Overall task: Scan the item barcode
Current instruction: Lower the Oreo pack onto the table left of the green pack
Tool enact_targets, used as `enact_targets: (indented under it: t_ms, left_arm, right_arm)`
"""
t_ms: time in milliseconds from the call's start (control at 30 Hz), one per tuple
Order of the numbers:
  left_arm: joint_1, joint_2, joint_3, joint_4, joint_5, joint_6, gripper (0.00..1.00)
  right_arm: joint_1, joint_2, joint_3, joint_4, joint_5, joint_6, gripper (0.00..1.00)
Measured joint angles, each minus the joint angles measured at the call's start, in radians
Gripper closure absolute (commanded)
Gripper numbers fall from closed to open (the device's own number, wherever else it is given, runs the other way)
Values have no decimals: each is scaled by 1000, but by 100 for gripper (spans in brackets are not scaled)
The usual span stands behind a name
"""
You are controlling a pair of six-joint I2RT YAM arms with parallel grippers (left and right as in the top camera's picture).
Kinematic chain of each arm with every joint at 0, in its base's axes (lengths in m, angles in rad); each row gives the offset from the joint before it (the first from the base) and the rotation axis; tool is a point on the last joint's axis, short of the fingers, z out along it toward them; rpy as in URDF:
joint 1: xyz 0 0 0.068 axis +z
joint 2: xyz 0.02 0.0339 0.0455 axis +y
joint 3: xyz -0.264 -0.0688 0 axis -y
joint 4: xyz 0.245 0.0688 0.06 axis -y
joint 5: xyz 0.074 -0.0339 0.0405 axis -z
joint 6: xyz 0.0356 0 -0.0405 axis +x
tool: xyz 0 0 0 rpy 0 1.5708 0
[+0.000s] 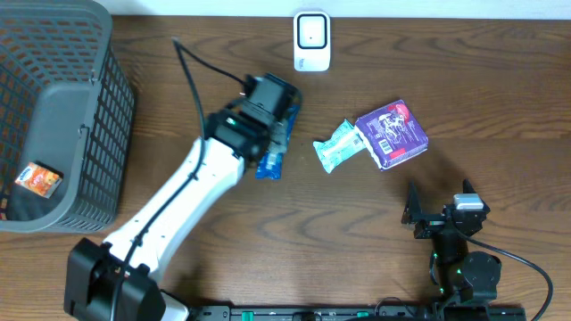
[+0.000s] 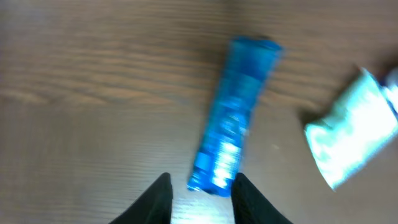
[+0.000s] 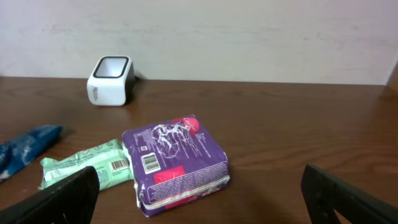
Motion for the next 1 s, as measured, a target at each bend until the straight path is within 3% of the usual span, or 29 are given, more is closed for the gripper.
enact_targets:
  t_ms: [233,533,733,1000]
  left_arm:
    - [138,143,0,20,138,-39,89]
    - [90,346,0,56,318,-41,92]
    - [91,359,0,60,289,-52,92]
    - [45,359,0,93,371,-63,92]
  right_arm:
    - [0,0,0,0,0,0,1]
    - [0,0,0,0,0,0,1]
    - [0,0,0,0,0,0,1]
    - [0,0,0,0,0,0,1]
